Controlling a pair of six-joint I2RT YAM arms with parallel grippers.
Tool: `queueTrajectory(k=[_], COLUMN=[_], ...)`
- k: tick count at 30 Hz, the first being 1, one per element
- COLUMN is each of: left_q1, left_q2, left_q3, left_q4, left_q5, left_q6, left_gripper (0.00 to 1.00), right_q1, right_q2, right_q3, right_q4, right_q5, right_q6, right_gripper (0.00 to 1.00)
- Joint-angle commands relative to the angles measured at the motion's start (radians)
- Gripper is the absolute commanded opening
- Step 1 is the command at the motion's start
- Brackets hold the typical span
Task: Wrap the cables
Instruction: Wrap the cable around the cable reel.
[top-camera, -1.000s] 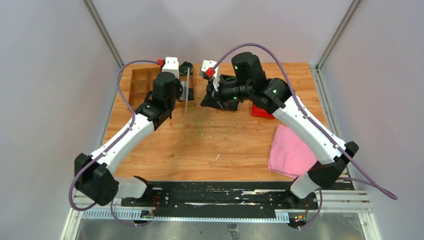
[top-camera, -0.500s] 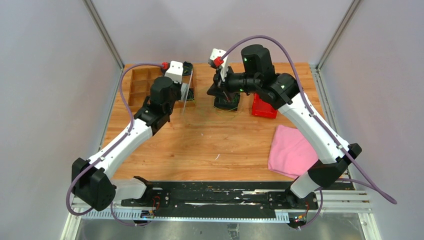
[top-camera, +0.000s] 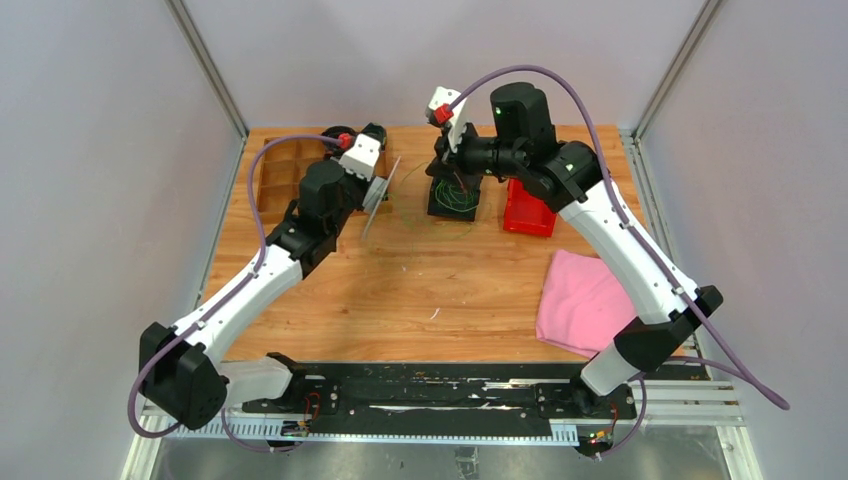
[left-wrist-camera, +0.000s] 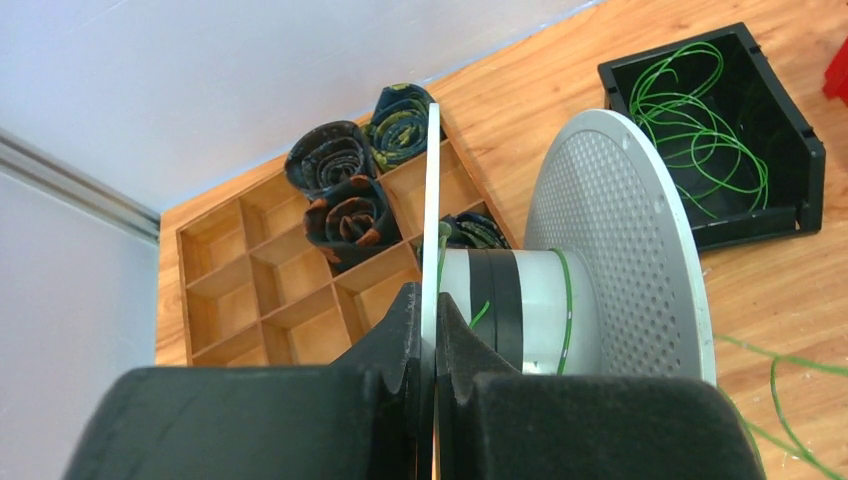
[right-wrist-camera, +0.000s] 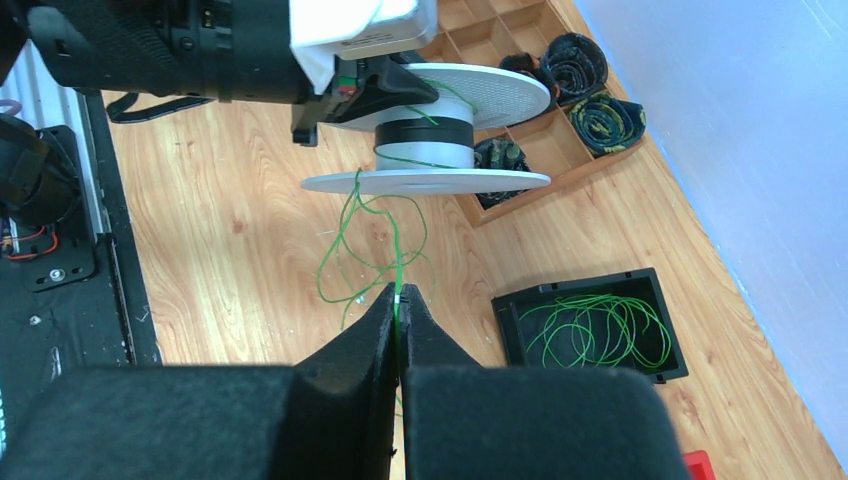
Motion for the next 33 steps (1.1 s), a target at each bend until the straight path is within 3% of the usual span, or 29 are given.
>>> queueTrajectory(k=[1, 33], left_q1=[-0.008, -0.009], left_q2=[-0.05, -0.037], left_q3=[-0.009, 0.057], left_q4=[0.081, -0.081], left_q5=[0.043, 0.416], left_q6=[0.047, 0.089], left_gripper=[0.0, 0.0], right_q1=[-0.029, -0.213], right_q2=[0.013, 0.181], right_q3=[0.039, 0.059], right_q4=[0.024, 0.062], right_q5=[0.03, 0.008], right_q6=[-0.031, -0.189], right_gripper=[0.01, 0.01])
